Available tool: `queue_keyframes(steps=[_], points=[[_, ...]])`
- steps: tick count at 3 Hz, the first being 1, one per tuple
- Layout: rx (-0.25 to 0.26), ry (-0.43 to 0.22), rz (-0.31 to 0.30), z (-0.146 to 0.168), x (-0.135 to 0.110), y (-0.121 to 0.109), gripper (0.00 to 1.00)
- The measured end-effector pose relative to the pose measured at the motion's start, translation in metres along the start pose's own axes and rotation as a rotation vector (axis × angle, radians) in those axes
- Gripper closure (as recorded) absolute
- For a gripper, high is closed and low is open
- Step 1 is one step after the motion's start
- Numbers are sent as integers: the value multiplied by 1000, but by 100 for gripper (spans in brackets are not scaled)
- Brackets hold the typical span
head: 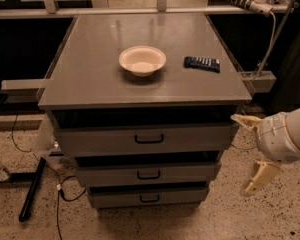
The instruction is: Open bottom drawer
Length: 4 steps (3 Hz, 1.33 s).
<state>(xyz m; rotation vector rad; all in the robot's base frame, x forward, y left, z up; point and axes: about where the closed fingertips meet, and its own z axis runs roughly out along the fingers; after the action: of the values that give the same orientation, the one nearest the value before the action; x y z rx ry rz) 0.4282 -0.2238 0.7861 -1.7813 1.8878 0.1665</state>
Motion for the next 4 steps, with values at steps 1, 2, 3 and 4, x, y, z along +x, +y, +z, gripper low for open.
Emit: queue_keyframes(steps=[1,2,3,4], points=[[0,0,0,0,0,0,0],[-11,-8,3,3,1,0,0],[-52,-30,81,40,26,1,0],[-82,-69,151,85,56,2,0]])
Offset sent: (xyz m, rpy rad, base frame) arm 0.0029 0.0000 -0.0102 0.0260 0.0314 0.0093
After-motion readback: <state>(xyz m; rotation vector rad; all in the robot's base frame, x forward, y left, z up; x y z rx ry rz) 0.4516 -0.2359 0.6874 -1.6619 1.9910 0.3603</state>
